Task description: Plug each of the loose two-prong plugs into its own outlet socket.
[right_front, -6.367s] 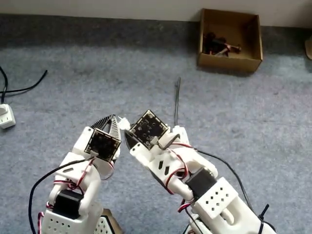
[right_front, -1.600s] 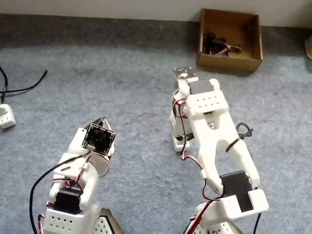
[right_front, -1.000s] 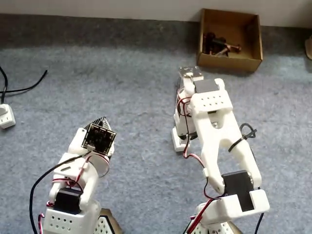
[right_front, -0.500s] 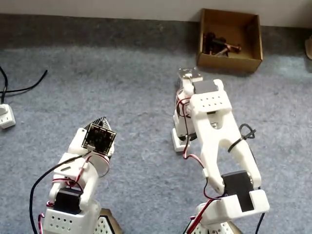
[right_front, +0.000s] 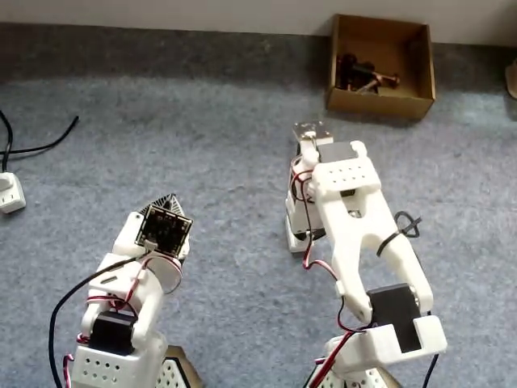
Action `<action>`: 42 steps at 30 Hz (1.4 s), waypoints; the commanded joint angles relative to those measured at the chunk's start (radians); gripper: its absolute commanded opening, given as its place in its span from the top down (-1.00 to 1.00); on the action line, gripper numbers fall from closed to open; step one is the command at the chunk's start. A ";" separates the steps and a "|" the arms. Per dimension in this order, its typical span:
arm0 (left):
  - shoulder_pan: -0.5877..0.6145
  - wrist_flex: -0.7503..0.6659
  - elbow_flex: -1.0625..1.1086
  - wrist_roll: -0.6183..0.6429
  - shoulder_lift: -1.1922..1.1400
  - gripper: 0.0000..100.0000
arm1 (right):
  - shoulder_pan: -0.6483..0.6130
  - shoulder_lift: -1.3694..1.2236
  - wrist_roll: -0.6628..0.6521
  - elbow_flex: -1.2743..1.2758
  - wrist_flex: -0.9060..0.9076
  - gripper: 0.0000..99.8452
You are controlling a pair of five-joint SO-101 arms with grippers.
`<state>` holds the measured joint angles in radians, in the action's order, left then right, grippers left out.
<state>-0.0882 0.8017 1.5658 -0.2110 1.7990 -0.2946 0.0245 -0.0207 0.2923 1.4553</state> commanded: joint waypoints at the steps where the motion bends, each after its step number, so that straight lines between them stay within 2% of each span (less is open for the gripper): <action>1: 0.012 -0.025 -0.012 -0.008 0.013 0.99 | -0.016 -0.001 0.003 0.002 -0.016 0.99; 9: 0.012 -0.021 -0.013 -0.008 0.013 0.99 | -0.025 -0.125 -0.012 -0.001 -0.093 0.99; 13: 0.012 -0.023 -0.012 -0.008 0.013 0.99 | -0.025 -0.124 -0.063 0.002 -0.111 0.99; 32: 0.012 -0.025 -0.012 -0.008 0.013 0.99 | -0.027 -0.122 -0.066 -0.027 -0.108 0.98; 37: 0.012 -0.025 -0.012 -0.009 0.013 0.99 | -0.027 -0.122 -0.080 -0.041 -0.107 0.86; 42: 0.012 -0.025 -0.012 -0.009 0.013 0.99 | -0.027 -0.122 -0.092 -0.042 -0.114 0.85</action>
<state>-0.0882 0.8017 1.5658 -0.2110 1.7990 -0.3161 -0.0936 -0.0959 0.2739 1.3663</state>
